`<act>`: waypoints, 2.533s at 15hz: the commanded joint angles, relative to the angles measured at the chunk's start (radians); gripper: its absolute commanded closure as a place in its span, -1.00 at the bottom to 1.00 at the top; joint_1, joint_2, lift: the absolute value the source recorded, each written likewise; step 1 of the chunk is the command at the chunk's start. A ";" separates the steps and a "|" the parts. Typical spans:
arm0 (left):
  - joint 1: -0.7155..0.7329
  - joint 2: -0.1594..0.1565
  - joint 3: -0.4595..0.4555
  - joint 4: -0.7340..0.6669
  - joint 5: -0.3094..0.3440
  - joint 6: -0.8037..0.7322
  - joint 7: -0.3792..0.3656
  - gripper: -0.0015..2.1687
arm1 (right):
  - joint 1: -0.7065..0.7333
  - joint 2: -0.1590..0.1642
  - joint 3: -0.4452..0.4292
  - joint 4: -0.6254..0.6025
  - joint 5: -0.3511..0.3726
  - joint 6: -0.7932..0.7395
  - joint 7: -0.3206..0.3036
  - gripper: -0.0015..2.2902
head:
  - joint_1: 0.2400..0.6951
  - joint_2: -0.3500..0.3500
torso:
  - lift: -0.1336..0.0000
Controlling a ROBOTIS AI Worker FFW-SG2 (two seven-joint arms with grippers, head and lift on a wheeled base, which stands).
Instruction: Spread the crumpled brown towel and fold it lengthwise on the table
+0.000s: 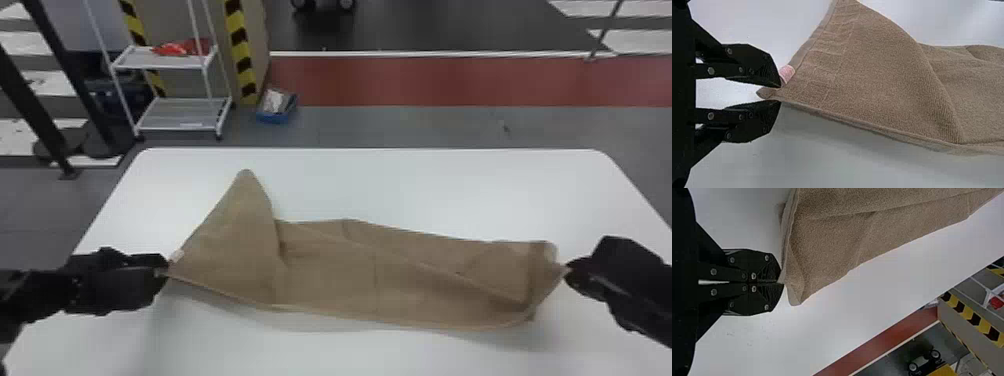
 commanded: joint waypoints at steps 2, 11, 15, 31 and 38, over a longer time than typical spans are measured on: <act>0.017 -0.001 0.006 -0.018 0.004 -0.003 -0.001 -0.10 | 0.002 0.002 0.000 -0.003 0.000 0.000 -0.001 0.28 | 1.00 0.07 | -0.84; 0.128 -0.010 0.173 -0.215 0.062 0.129 0.037 0.96 | 0.045 -0.011 -0.037 -0.135 -0.061 0.031 -0.068 0.28 | 1.00 0.08 | -0.84; 0.071 -0.059 0.204 -0.281 0.142 0.310 -0.006 0.96 | -0.006 -0.080 -0.040 -0.175 -0.164 0.273 -0.133 0.28 | 1.00 0.11 | -0.84; -0.840 -0.489 -0.246 0.223 0.052 0.801 -0.046 0.96 | -0.698 -0.074 0.232 0.230 -0.290 0.608 -0.256 0.28 | 0.51 -0.30 | -0.84; -1.141 -0.547 -0.250 0.510 0.067 0.795 0.054 0.96 | -1.010 -0.021 0.237 0.417 -0.290 0.608 -0.271 0.28 | -0.36 -0.25 | -0.84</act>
